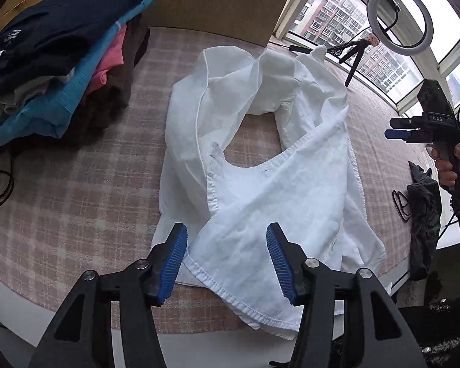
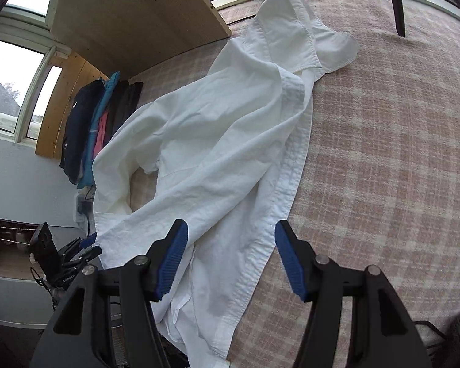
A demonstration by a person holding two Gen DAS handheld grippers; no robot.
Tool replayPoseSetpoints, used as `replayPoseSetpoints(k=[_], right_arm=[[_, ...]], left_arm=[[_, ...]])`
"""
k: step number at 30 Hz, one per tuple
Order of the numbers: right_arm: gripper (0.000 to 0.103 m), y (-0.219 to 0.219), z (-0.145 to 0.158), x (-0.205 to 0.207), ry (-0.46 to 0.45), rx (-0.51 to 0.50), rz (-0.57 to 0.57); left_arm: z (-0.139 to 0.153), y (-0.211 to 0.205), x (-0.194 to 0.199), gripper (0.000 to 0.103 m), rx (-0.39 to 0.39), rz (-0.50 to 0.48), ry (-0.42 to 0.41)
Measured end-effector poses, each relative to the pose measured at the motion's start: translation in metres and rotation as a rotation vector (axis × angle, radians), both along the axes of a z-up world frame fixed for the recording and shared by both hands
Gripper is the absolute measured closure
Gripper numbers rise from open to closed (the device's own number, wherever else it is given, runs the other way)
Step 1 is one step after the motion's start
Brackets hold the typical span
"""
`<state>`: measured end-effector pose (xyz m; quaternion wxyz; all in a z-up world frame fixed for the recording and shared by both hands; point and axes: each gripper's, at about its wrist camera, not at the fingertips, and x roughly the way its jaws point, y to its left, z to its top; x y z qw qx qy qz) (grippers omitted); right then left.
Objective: Fold clothes
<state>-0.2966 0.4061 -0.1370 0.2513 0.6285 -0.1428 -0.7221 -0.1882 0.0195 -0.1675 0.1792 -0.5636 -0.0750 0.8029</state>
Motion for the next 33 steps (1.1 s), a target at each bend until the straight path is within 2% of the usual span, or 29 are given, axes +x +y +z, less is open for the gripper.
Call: replayPoseSetpoints(k=[2,3,4,5,6,8,10,14,18,21,22,25,27,29,30,33], right_arm=[[0.045,0.004,0.019,0.008,-0.005,0.005,-0.007],[0.045,0.005,0.029,0.011,-0.008,0.008,-0.01],[0.045,0.007,0.037,0.013,-0.013,0.014,-0.011],[0.044,0.007,0.045,0.011,-0.014,0.026,-0.01],[0.043,0.005,0.049,0.008,-0.008,0.035,-0.007],[0.036,-0.003,0.047,-0.006,0.018,0.054,-0.006],[0.036,-0.013,0.025,-0.03,0.01,0.091,-0.033],[0.036,-0.031,-0.023,-0.079,-0.021,0.157,-0.094],[0.036,-0.046,-0.046,-0.108,-0.053,0.194,-0.112],[0.036,-0.055,-0.055,-0.119,-0.049,0.296,-0.087],[0.036,-0.059,-0.057,-0.122,-0.047,0.332,-0.077],[0.036,-0.056,-0.075,-0.128,-0.118,0.359,-0.081],[0.04,-0.051,-0.079,-0.128,-0.134,0.342,-0.093],[0.053,-0.047,-0.081,-0.126,-0.146,0.316,-0.104],[0.055,-0.045,-0.081,-0.125,-0.155,0.299,-0.108],[0.055,-0.035,-0.066,-0.12,-0.127,0.269,-0.123]], left_arm=[[-0.007,0.005,-0.004,0.055,0.02,-0.029,-0.01],[-0.007,0.009,-0.003,0.063,0.024,-0.041,0.001],[-0.005,0.012,-0.001,0.084,0.028,-0.045,0.014],[-0.002,0.014,0.001,0.093,0.031,-0.046,0.028],[0.003,0.015,0.004,0.095,0.038,-0.043,0.044],[0.017,0.018,0.014,0.096,0.059,-0.046,0.088],[0.033,0.022,0.024,0.096,0.075,-0.068,0.119],[0.057,0.036,0.044,0.096,0.057,-0.12,0.166],[0.061,0.051,0.059,0.096,0.04,-0.161,0.171],[0.057,0.056,0.064,0.096,-0.016,-0.174,0.187],[0.054,0.055,0.063,0.096,-0.017,-0.17,0.185],[0.049,0.046,0.056,0.095,-0.023,-0.142,0.184],[0.046,0.038,0.05,0.091,-0.081,-0.117,0.199],[0.037,0.024,0.043,0.088,-0.164,-0.054,0.196],[0.032,0.015,0.038,0.088,-0.169,-0.021,0.168],[0.027,-0.005,0.041,0.088,-0.081,0.04,0.121]])
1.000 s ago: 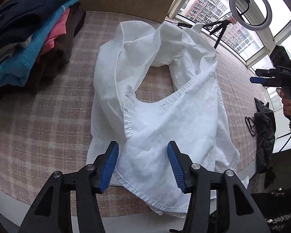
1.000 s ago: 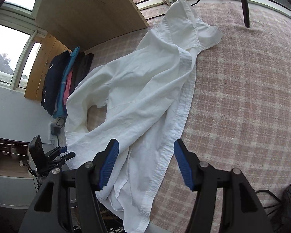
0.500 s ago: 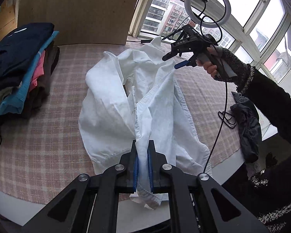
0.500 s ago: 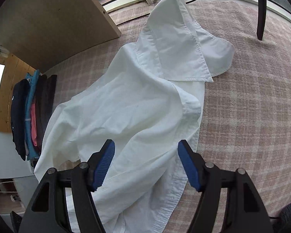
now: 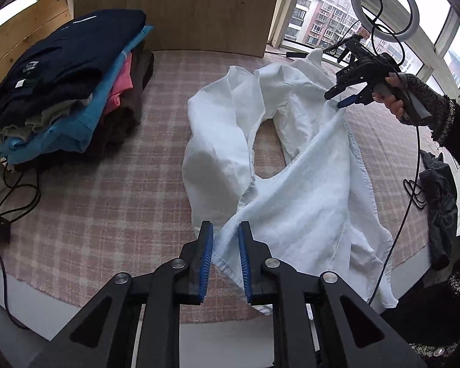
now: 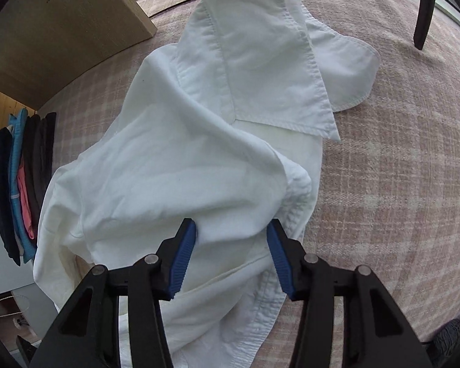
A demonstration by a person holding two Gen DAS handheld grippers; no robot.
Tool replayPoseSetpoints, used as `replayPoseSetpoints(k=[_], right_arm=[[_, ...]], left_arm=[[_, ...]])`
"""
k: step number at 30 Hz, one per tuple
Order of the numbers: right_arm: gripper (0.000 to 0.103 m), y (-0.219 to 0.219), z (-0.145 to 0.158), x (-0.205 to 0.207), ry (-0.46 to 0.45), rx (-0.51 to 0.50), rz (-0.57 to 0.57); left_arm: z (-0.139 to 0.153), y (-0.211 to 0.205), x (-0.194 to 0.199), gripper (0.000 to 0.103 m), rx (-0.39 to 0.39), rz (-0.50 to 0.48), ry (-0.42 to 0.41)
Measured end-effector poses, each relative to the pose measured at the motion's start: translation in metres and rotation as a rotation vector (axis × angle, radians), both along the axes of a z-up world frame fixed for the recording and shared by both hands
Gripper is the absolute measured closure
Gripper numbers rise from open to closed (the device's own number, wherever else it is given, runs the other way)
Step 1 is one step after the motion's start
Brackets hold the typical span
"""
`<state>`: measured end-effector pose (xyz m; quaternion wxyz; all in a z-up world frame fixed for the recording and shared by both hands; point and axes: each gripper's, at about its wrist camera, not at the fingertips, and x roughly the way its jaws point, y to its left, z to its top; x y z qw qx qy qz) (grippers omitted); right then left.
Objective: Fold clothes
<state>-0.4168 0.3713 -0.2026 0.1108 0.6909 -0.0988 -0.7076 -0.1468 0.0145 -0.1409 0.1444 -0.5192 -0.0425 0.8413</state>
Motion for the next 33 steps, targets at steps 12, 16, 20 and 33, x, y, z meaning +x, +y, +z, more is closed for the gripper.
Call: replayPoseSetpoints(k=[12,16,20,33], right_arm=[[0.043,0.023,0.007,0.015,-0.04,-0.076,-0.048],[0.043,0.016,-0.01,0.01,-0.089,-0.058,-0.043],[0.043,0.017,-0.011,0.007,-0.09,-0.044,-0.052],[0.043,0.023,0.004,0.004,-0.064,-0.042,-0.064]], left_arm=[[0.003,0.026,0.006,0.063,-0.022,-0.019,-0.011],[-0.008,0.033,-0.017,0.066,0.001,-0.064,-0.04],[-0.012,0.053,-0.02,0.096,-0.025,-0.113,-0.061],[0.026,0.067,0.02,0.098,-0.066,-0.176,0.027]])
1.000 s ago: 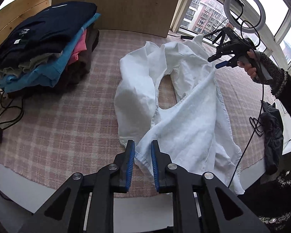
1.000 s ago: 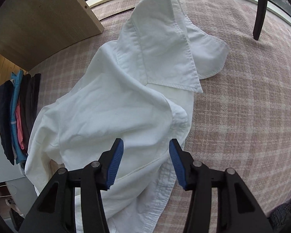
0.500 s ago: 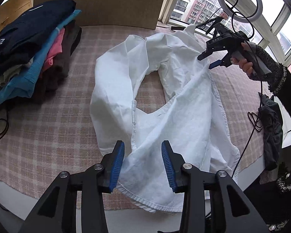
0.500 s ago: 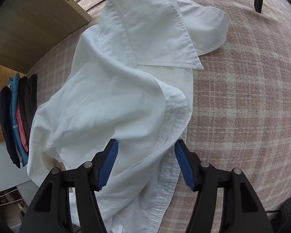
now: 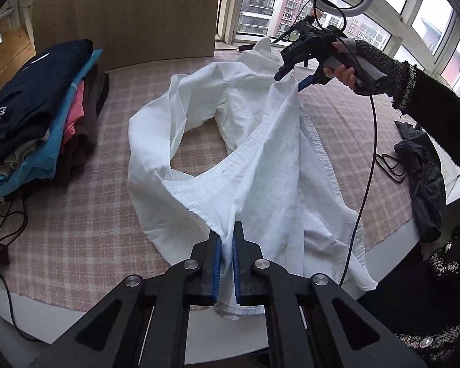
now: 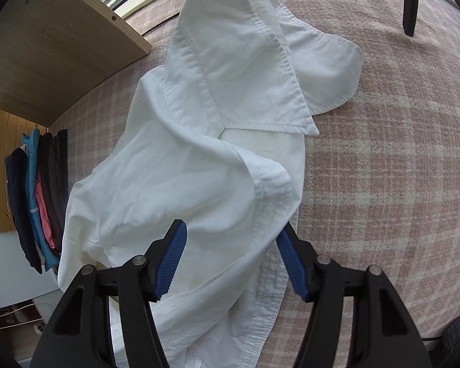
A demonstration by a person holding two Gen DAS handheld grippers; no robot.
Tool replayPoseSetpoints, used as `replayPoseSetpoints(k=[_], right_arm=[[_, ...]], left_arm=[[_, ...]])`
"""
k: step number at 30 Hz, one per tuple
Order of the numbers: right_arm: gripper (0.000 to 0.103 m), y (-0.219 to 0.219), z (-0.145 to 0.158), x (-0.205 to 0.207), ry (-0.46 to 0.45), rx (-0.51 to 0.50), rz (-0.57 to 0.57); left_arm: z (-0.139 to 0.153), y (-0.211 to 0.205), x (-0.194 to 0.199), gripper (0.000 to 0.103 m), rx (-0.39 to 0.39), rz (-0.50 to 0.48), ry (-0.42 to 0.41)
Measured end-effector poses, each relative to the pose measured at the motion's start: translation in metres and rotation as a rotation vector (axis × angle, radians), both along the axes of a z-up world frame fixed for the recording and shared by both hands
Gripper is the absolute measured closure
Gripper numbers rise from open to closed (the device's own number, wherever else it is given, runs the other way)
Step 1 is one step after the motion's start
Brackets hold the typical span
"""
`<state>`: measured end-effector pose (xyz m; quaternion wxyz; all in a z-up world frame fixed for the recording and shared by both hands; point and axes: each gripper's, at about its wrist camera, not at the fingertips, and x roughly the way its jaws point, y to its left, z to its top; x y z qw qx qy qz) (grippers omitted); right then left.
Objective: Fold clothes
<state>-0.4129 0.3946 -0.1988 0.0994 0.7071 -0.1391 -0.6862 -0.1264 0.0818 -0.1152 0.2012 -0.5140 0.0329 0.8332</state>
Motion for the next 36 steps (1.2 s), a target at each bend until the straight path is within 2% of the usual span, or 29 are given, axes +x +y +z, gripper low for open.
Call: replayPoseSetpoints(k=[4,6,7,8,10,16,19,23,25,27,29,31,33,36], right_arm=[[0.045,0.001,-0.011,0.001,-0.017,-0.001,-0.026],[0.068,0.003,-0.003,0.005,0.016,0.012,-0.017],[0.088,0.003,0.002,0.007,0.028,0.017,-0.001],[0.093,0.003,0.009,0.009,0.049,0.016,0.012],[0.095,0.003,0.025,0.012,0.095,0.006,0.034],[0.097,-0.001,0.058,0.013,0.187,-0.009,0.073],[0.097,-0.012,0.052,-0.007,0.214,-0.031,0.08],[0.098,-0.041,0.06,-0.016,0.243,-0.062,0.103],[0.098,-0.063,0.066,-0.021,0.268,-0.11,0.117],[0.098,-0.097,0.058,-0.029,0.281,-0.132,0.166],[0.089,-0.112,0.053,-0.03,0.259,-0.108,0.23],[0.086,-0.111,0.055,-0.026,0.22,-0.099,0.263],[0.085,-0.089,0.071,-0.017,0.229,-0.155,0.255],[0.071,-0.036,0.105,0.0,0.284,-0.189,0.217]], left_arm=[[-0.001,0.005,0.004,0.1,0.022,-0.022,0.005],[0.0,0.01,0.008,0.101,0.031,-0.042,0.016],[0.001,0.013,0.01,0.101,0.036,-0.054,0.022],[0.001,0.015,0.012,0.101,0.042,-0.066,0.03],[-0.001,0.015,0.014,0.101,0.048,-0.077,0.04],[-0.007,-0.005,0.007,0.102,0.04,-0.025,0.047],[-0.006,-0.019,0.006,0.102,0.014,0.0,0.069],[-0.006,-0.053,0.001,0.102,0.011,0.088,0.083],[-0.01,-0.069,-0.001,0.101,0.001,0.122,0.082],[-0.021,-0.081,-0.006,0.101,-0.02,0.146,0.06],[-0.036,-0.088,-0.012,0.1,-0.038,0.17,0.024],[-0.047,-0.094,-0.015,0.095,-0.042,0.204,-0.014],[-0.05,-0.102,-0.011,0.095,-0.035,0.237,-0.027],[-0.038,-0.114,0.009,0.095,-0.039,0.273,-0.019]])
